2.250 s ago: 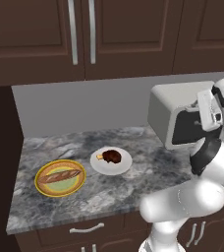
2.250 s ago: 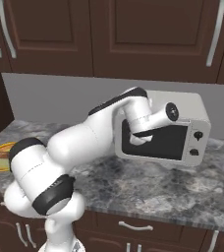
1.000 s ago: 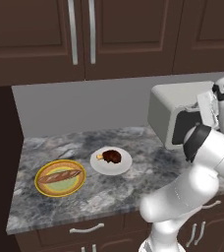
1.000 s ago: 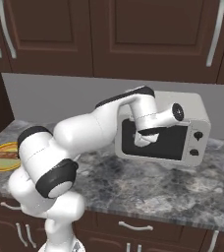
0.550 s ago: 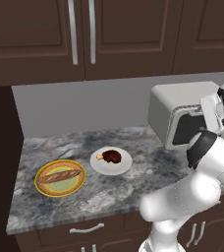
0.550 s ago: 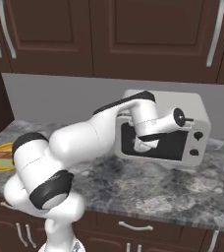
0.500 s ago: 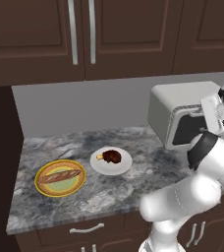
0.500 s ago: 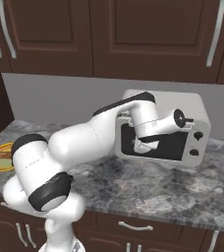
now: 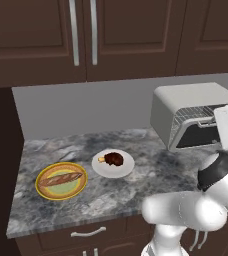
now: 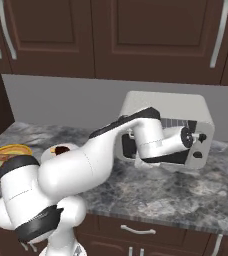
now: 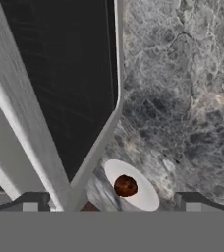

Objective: Open the toaster oven door. Place the baguette on the bottom rack in the toaster oven and place the steak on the top rack.

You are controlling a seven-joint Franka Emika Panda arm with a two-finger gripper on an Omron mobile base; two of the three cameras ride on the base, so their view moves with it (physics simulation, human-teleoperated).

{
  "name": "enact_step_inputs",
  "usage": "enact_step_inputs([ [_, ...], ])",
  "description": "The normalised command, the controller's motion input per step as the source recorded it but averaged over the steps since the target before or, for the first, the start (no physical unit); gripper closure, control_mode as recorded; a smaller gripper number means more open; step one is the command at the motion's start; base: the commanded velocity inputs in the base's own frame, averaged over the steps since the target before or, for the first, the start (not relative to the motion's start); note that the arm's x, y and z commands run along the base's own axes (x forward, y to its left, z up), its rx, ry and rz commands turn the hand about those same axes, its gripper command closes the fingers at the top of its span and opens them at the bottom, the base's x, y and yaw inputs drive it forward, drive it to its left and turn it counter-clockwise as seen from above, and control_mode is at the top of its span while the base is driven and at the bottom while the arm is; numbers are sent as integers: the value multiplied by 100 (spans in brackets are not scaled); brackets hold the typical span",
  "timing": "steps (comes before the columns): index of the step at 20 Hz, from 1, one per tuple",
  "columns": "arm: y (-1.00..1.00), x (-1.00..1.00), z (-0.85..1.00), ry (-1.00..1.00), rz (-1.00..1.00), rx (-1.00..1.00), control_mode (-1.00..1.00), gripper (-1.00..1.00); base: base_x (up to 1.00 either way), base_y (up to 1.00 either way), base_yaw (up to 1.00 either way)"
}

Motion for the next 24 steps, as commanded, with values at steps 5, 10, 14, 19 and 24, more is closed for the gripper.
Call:
enact_step_inputs([
  [5, -7, -61, 11, 0, -2, 2, -100, -100, 0, 0, 0],
  [10, -8, -37, 29, 0, 5, 0, -100, -100, 0, 0, 0],
  [14, -3, 3, 39, -8, 44, -3, -100, -100, 0, 0, 0],
  [19, -11, 0, 30, -32, 72, -16, -100, -100, 0, 0, 0],
  [24, -9, 1, 29, -45, 61, -31, -100, -100, 0, 0, 0],
])
